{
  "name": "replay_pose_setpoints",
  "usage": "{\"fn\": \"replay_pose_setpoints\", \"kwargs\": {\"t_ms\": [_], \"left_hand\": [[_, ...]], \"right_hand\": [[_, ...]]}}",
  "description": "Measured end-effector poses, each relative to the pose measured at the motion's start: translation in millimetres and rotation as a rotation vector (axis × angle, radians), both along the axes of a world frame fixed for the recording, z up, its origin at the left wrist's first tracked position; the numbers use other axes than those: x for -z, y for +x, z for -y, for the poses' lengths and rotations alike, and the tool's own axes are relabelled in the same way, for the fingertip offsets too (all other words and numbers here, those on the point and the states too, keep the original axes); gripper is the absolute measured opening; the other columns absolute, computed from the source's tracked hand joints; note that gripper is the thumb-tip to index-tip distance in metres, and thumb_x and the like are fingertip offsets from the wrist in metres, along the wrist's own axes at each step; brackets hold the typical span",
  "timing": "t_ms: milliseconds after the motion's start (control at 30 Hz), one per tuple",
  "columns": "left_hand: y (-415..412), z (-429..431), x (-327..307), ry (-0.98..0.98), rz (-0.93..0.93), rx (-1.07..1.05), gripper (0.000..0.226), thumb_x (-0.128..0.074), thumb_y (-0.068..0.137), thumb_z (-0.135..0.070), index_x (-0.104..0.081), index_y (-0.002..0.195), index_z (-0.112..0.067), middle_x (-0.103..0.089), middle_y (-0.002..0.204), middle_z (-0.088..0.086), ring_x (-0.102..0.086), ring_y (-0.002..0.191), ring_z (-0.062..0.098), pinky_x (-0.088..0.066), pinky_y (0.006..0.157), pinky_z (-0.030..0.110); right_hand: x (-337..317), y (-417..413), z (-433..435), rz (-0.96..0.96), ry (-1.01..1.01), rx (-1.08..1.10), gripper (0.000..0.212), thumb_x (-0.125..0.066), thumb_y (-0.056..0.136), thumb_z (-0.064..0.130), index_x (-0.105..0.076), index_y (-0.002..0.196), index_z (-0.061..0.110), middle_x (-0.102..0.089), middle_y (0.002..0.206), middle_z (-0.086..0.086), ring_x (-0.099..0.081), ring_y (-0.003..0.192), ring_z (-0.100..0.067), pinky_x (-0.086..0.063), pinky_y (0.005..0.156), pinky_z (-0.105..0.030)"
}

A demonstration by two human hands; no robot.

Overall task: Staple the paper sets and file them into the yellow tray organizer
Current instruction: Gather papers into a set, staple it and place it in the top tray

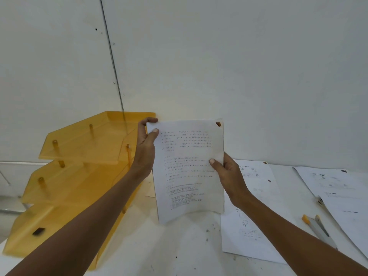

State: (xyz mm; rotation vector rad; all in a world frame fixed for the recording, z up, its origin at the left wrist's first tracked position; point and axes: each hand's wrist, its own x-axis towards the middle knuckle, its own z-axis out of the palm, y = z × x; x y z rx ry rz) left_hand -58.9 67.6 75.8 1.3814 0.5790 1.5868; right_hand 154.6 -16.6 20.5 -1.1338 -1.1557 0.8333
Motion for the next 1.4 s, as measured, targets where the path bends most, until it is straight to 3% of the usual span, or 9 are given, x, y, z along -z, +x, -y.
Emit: {"fn": "replay_pose_setpoints", "kwargs": {"t_ms": [267, 600, 667, 733, 833, 933, 1000, 1200, 1400], "left_hand": [[-2, 7, 2, 0.047, -0.011, 0.03, 0.028, -0.04, 0.107, -0.003, -0.043, 0.128, -0.021, -0.057, 0.112, 0.005, -0.065, 0.093, 0.019, -0.06, 0.07, 0.03], [-3, 12, 1, 0.06, -0.073, 0.015, 0.027, -0.04, 0.108, -0.004, -0.039, 0.124, -0.026, -0.054, 0.11, 0.001, -0.061, 0.093, 0.022, -0.059, 0.068, 0.03], [-2, 13, 2, 0.068, -0.075, 0.012, 0.028, -0.039, 0.108, -0.004, -0.039, 0.122, -0.027, -0.053, 0.11, 0.001, -0.06, 0.093, 0.023, -0.059, 0.068, 0.03], [-2, 13, 1, 0.073, -0.084, 0.023, 0.027, -0.039, 0.108, -0.005, -0.039, 0.122, -0.028, -0.053, 0.108, 0.001, -0.061, 0.092, 0.023, -0.059, 0.067, 0.03], [-2, 15, 0, 0.083, -0.098, 0.036, 0.026, -0.039, 0.109, -0.005, -0.037, 0.124, -0.026, -0.053, 0.106, 0.001, -0.061, 0.089, 0.022, -0.059, 0.066, 0.03], [-2, 15, -1, 0.087, -0.099, 0.031, 0.026, -0.039, 0.108, -0.003, -0.037, 0.124, -0.024, -0.052, 0.106, 0.002, -0.06, 0.089, 0.022, -0.058, 0.066, 0.03], [-2, 16, -1, 0.092, -0.098, 0.024, 0.026, -0.038, 0.108, -0.002, -0.037, 0.124, -0.022, -0.051, 0.106, 0.002, -0.06, 0.088, 0.022, -0.058, 0.065, 0.029], [-3, 17, -1, 0.086, -0.089, 0.036, 0.026, -0.038, 0.108, -0.002, -0.037, 0.124, -0.023, -0.052, 0.107, 0.003, -0.062, 0.087, 0.018, -0.058, 0.065, 0.028], [-1, 17, 0, 0.099, -0.093, 0.044, 0.028, -0.038, 0.108, -0.002, -0.04, 0.122, -0.026, -0.058, 0.103, -0.004, -0.064, 0.087, 0.017, -0.058, 0.066, 0.027]], "right_hand": [[2, -4, 4, -0.024, 0.019, 0.007, 0.023, -0.055, 0.101, 0.019, -0.064, 0.119, 0.029, -0.074, 0.11, 0.005, -0.072, 0.1, -0.017, -0.06, 0.084, -0.039], [-4, -4, 4, -0.014, -0.008, -0.048, 0.029, -0.063, 0.096, 0.029, -0.06, 0.125, 0.028, -0.073, 0.116, 0.004, -0.072, 0.1, -0.012, -0.06, 0.086, -0.037], [-13, -1, 0, -0.01, 0.004, 0.012, 0.04, -0.067, 0.093, 0.033, -0.053, 0.13, 0.026, -0.071, 0.121, -0.003, -0.073, 0.096, -0.013, -0.061, 0.083, -0.038], [-27, 0, -4, 0.04, 0.078, 0.139, 0.073, -0.071, 0.088, 0.039, -0.031, 0.148, 0.032, -0.057, 0.138, -0.004, -0.067, 0.109, -0.015, -0.059, 0.088, -0.039], [-55, 0, -9, 0.563, 0.4, 0.448, 0.092, -0.068, 0.09, 0.041, -0.005, 0.157, 0.036, -0.024, 0.16, -0.004, -0.038, 0.141, -0.02, -0.039, 0.109, -0.043], [-81, -3, -16, 1.217, 0.548, 0.6, 0.067, -0.053, 0.096, 0.046, -0.023, 0.156, 0.035, -0.019, 0.16, -0.017, -0.029, 0.146, -0.031, -0.023, 0.118, -0.057], [-85, -3, -24, 1.337, 0.501, 0.561, 0.05, -0.049, 0.098, 0.045, -0.043, 0.147, 0.034, -0.025, 0.159, -0.019, -0.027, 0.147, -0.038, -0.022, 0.118, -0.06], [-86, 12, -25, 1.285, 0.441, 0.496, 0.035, -0.047, 0.102, 0.036, -0.057, 0.136, 0.033, -0.052, 0.144, -0.009, -0.05, 0.131, -0.027, -0.043, 0.102, -0.046], [-90, 15, -25, 0.556, 0.24, 0.189, 0.012, -0.054, 0.101, 0.031, -0.062, 0.108, 0.026, -0.067, 0.105, 0.008, -0.063, 0.094, -0.012, -0.052, 0.078, -0.029]]}}
